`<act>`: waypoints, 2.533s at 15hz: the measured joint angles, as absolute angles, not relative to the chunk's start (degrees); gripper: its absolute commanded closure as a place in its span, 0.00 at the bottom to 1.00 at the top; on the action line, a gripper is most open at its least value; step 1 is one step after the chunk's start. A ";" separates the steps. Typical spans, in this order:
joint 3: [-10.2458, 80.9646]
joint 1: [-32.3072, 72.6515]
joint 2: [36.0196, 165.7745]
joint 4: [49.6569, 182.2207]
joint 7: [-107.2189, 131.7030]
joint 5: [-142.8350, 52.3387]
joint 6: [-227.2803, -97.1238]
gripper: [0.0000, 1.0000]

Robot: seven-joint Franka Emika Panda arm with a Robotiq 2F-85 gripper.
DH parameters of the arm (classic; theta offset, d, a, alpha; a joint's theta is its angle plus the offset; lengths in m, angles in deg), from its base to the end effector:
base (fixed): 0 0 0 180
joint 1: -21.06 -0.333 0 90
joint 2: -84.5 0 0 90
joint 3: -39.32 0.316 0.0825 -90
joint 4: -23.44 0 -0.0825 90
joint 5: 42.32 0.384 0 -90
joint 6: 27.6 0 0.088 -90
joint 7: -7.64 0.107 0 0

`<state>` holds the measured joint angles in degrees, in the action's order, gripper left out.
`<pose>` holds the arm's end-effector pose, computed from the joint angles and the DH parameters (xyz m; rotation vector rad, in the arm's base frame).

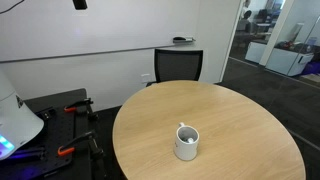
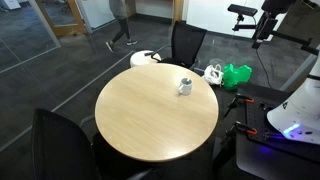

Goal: Take the green marker out of the white mug and put it on the table

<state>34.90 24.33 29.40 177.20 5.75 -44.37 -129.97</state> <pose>0.2723 -0.0416 0.5033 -3.1146 0.0993 -0.1017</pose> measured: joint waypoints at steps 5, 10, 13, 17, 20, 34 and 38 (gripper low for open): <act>34.90 24.33 29.40 177.20 5.75 -44.37 -129.98 0.00; 34.96 24.33 29.44 177.21 5.82 -44.33 -130.40 0.00; 35.52 24.38 29.85 177.66 9.44 -44.02 -136.07 0.00; 37.75 25.59 32.35 179.42 19.79 -42.99 -148.82 0.00; 40.59 28.19 36.27 180.81 28.19 -42.96 -158.04 0.00; 44.22 38.80 57.39 179.92 48.39 -41.01 -179.55 0.00; 44.02 38.76 57.67 179.86 49.32 -40.41 -179.81 0.00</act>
